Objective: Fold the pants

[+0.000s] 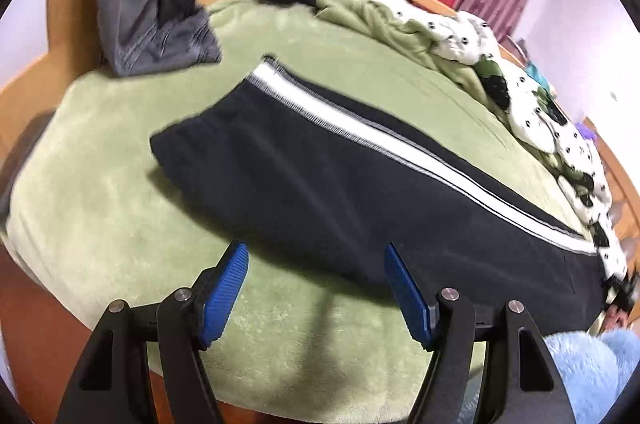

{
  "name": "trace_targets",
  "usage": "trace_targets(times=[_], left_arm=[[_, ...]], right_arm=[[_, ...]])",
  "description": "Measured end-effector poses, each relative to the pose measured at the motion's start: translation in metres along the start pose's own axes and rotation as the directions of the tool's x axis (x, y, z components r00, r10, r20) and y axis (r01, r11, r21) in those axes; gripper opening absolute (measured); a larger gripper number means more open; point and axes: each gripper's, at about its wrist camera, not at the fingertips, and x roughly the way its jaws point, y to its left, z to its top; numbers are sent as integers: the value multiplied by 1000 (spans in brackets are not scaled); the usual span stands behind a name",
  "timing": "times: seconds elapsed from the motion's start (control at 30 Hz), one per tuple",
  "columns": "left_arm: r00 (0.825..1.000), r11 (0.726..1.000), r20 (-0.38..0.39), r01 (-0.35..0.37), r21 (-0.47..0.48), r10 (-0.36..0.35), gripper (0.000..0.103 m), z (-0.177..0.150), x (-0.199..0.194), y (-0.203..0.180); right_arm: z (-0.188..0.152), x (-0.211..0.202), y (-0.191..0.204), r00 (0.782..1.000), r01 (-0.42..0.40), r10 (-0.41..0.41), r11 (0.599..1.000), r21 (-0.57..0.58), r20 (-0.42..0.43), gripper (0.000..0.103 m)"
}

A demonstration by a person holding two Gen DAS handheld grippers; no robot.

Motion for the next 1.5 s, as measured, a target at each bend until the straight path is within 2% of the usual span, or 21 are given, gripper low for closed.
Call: trace_targets(times=[0.07, 0.1, 0.17, 0.23, 0.3, 0.37, 0.53, 0.63, 0.8, 0.83, 0.9, 0.93, 0.97, 1.0, 1.03, 1.07, 1.13, 1.2, 1.3, 1.4, 1.5], left_arm=[[1000, 999, 23, -22, 49, 21, 69, 3, -7, -9], [999, 998, 33, -26, 58, 24, 69, 4, -9, -12], [999, 998, 48, -8, 69, 5, 69, 10, -13, -16], [998, 997, 58, 22, 77, -27, 69, 21, -11, -20], [998, 996, 53, 22, 89, -27, 69, 35, -4, -24], [999, 995, 45, 15, 99, -19, 69, 50, 7, -26], [999, 996, 48, -8, 85, 4, 69, 95, 49, -17], [998, 995, 18, -55, 80, 54, 68, 125, 85, -4], [989, 987, -41, -142, 72, 145, 56, 162, 145, 19], [986, 987, -57, -150, 64, 154, 50, 166, 157, 24], [982, 985, -97, -155, 72, 161, 31, 170, 172, 28], [984, 985, -85, -150, 88, 157, 21, 170, 172, 27], [995, 992, -12, -94, 79, 95, 20, 171, 159, 27], [996, 995, 55, -71, 72, 67, 20, 171, 145, 27], [990, 994, 127, -76, 77, 66, 20, 173, 132, 26], [988, 994, 144, -77, 82, 64, 20, 175, 130, 27], [993, 996, 82, -86, 31, 83, 20, 177, 150, 36], [995, 995, 14, -98, -8, 98, 20, 171, 173, 47], [994, 995, 37, -102, -8, 102, 20, 160, 174, 49], [993, 993, 35, -116, 12, 116, 20, 160, 177, 46], [995, 995, 26, -98, 3, 98, 20, 161, 176, 48]], right_arm=[[6, -12, -2, 997, -62, 61, 998, 22, 49, 42], [7, -9, -4, 998, -53, 52, 999, 14, 34, 42], [4, 8, -7, 1000, 13, -13, 1000, -21, -10, 46], [-8, 26, -14, 990, 96, -102, 993, -62, -99, 51], [-16, 15, -18, 994, 92, -99, 989, -113, -56, 56], [-26, -5, -13, 983, 179, -185, 968, -175, -18, 70], [-39, -41, 4, 949, 310, -316, 911, -272, 22, 71], [-40, -53, 21, 938, 343, -340, 897, -280, 60, 71], [-51, -44, 77, 940, 339, -330, 874, -349, 87, 71], [-54, -35, 91, 941, 336, -329, 866, -370, 85, 71], [-61, -19, 113, 945, 320, -321, 860, -399, 65, 71], [-64, -7, 127, 949, 305, -312, 857, -415, 53, 70], [-68, 2, 141, 952, 292, -302, 853, -432, 46, 70], [-71, 9, 151, 955, 283, -295, 850, -445, 44, 70], [-74, 17, 163, 959, 268, -282, 845, -462, 40, 71], [-79, 28, 180, 966, 238, -257, 837, -493, 30, 70], [-86, 41, 204, 974, 198, -227, 816, -544, 15, 70], [-94, 58, 230, 981, 144, -193, 777, -612, -13, 70], [-105, 82, 264, 986, 63, -153, 691, -720, -60, 70], [-113, 111, 289, 978, -32, -146, 607, -794, -152, 70], [-121, 127, 300, 973, -101, -121, 546, -832, -197, 70]])
